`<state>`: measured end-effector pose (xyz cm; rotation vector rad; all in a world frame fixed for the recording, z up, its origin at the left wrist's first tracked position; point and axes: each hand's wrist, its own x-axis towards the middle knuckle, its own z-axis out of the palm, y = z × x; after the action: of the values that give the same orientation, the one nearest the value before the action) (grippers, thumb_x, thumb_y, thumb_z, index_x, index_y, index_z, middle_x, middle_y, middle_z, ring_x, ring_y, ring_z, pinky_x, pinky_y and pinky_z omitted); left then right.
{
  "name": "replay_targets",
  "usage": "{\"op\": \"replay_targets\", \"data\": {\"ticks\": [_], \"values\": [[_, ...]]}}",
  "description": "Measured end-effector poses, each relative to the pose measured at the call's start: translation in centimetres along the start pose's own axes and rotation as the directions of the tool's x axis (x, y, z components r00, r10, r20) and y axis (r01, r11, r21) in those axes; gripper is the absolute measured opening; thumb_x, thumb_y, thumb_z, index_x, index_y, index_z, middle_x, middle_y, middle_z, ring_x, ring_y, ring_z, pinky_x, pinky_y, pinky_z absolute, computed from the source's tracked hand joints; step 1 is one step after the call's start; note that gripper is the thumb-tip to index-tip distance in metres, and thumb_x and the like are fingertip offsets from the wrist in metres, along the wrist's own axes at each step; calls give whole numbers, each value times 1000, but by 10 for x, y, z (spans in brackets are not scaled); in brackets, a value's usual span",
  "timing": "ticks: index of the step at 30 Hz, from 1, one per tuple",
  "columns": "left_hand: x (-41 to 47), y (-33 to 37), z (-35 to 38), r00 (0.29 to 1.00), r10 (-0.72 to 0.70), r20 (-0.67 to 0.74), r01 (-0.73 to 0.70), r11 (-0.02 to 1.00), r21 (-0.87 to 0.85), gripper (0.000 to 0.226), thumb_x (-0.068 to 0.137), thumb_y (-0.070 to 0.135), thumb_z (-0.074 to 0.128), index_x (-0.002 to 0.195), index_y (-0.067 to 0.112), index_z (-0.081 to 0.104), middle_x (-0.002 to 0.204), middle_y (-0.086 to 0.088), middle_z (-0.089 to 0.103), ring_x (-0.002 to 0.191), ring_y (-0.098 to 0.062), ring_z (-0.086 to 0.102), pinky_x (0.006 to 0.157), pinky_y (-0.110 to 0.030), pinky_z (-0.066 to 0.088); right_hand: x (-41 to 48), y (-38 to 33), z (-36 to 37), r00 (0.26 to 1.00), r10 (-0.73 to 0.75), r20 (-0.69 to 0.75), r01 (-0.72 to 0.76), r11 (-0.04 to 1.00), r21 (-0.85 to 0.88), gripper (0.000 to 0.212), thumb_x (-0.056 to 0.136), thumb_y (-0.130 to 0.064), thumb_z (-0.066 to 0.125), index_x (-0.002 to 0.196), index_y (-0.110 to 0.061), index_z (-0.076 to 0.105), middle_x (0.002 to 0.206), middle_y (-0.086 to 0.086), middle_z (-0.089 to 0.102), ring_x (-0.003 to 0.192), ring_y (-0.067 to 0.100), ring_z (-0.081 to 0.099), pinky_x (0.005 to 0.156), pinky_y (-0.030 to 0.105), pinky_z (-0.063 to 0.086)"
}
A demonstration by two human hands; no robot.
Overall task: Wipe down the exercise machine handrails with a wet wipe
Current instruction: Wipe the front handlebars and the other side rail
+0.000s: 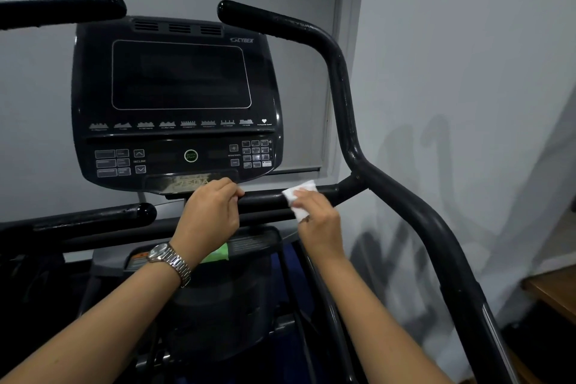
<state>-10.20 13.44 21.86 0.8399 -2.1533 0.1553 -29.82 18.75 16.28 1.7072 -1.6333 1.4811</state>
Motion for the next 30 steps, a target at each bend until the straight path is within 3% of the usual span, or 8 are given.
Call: {"op": "replay_targets", "data": {"ticks": [4, 10, 15, 17, 19, 21, 24, 30], "values": [[-1, 1, 0, 1000, -5, 1, 5, 1000, 0, 15, 82, 0, 57, 90, 8, 67, 84, 0, 64, 76, -19, 60, 71, -31, 47, 18, 11, -11, 957, 278, -89, -276, 961, 29, 32, 74, 18, 56, 90, -7, 68, 86, 5, 68, 78, 23, 64, 73, 25, 51], [0, 1, 2, 1000, -5, -2, 5, 1000, 12, 15, 82, -1, 58, 89, 8, 67, 83, 0, 64, 74, -19, 59, 69, -27, 42, 6, -18, 3, 997, 66, 25, -68, 993, 96, 44, 74, 21, 49, 101, -4, 72, 105, 10, 72, 105, 20, 66, 101, 25, 43], [-1, 0, 5, 1000, -13, -17, 13, 1000, 15, 14, 83, 1, 56, 88, 9, 67, 83, 0, 64, 73, -19, 59, 69, -26, 40, 16, 5, -11, 909, 405, -101, -401, 914, 62, 44, 80, 19, 49, 106, -8, 72, 112, 10, 70, 104, 24, 66, 93, 8, 38], [-1, 0, 5, 1000, -10, -19, 11, 1000, 11, 17, 83, 6, 51, 87, 8, 67, 81, 0, 63, 72, -20, 59, 68, -27, 42, 16, -4, -3, 938, 344, -52, -341, 939, 48, 47, 79, 20, 49, 109, -9, 71, 113, 12, 69, 111, 24, 63, 101, 19, 40], [0, 0, 4, 1000, -11, -11, 11, 1000, 6, 19, 82, 8, 48, 87, 8, 67, 81, 0, 63, 72, -20, 59, 68, -29, 44, 8, -5, 0, 965, 259, -32, -256, 965, 63, 49, 78, 23, 49, 110, -8, 70, 117, 13, 67, 116, 21, 60, 107, 13, 32], [-1, 0, 3, 1000, -17, -7, 17, 1000, 6, 19, 83, 8, 49, 88, 8, 67, 82, 0, 63, 73, -20, 59, 69, -29, 44, 8, 5, -7, 948, 316, -47, -311, 946, 85, 48, 80, 22, 48, 109, -7, 71, 119, 12, 66, 117, 21, 59, 102, 5, 30], [-1, 0, 3, 1000, -25, -12, 25, 1000, 6, 23, 82, 11, 45, 87, 9, 67, 82, 0, 63, 73, -19, 58, 68, -27, 42, 18, 10, -4, 879, 470, -78, -466, 882, 71, 45, 83, 17, 47, 109, -10, 71, 120, 13, 66, 113, 27, 62, 98, 17, 42], [-1, -1, 2, 999, -33, -2, 33, 999, -10, 23, 82, 12, 46, 88, 9, 68, 83, 1, 64, 74, -19, 59, 69, -27, 41, -12, -25, 16, 996, 57, 75, -64, 993, 96, 65, 68, 24, 46, 121, -8, 64, 129, 5, 60, 126, 14, 50, 113, 25, 29]]}}
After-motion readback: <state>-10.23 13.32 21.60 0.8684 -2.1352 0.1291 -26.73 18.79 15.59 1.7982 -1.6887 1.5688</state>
